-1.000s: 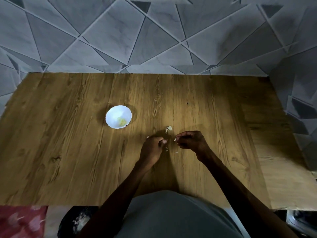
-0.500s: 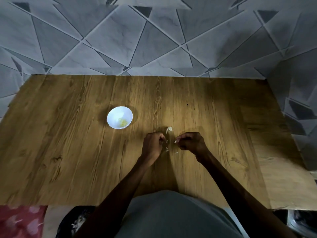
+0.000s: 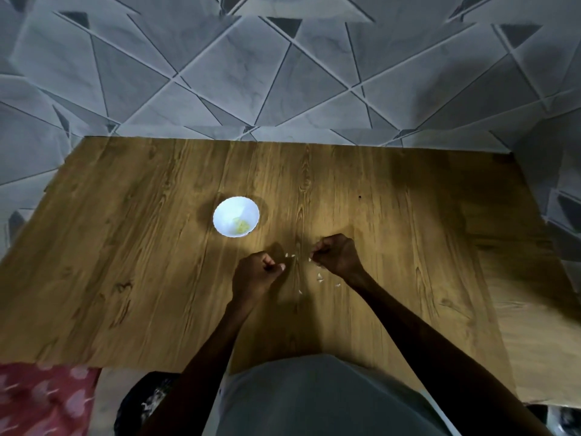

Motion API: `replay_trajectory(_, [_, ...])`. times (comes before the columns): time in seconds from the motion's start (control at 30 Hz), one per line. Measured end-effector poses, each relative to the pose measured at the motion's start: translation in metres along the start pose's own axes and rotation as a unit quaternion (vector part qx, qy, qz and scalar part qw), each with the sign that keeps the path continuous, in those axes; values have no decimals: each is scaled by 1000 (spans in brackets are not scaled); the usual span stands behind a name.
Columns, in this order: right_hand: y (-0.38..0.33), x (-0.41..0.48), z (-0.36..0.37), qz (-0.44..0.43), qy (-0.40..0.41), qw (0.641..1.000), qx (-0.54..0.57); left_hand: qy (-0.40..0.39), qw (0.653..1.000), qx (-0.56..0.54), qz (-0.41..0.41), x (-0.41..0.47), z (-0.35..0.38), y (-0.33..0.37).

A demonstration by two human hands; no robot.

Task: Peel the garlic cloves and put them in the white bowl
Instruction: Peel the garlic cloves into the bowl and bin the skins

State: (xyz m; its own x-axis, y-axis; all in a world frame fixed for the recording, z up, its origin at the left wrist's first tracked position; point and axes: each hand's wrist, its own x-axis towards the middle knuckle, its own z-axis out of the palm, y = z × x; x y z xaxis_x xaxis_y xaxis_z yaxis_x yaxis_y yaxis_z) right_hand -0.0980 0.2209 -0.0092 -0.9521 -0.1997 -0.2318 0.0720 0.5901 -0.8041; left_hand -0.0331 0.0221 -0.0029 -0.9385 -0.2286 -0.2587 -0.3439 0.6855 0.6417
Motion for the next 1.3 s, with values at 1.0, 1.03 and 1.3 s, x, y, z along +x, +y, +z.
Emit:
replay_trajectory(1.0, [-6,17,3,-29,82,981,-176,-80,996,-31,-26,-6,-2,-11])
replay_trajectory(1.03, [-2,17,0,-40,83,976,-200,-95,995,-24,-19,-7,0,-9])
replay_trajectory(1.3, [10,1,7,-116,4,935,-336,-119,993,9,-11,-11,24,10])
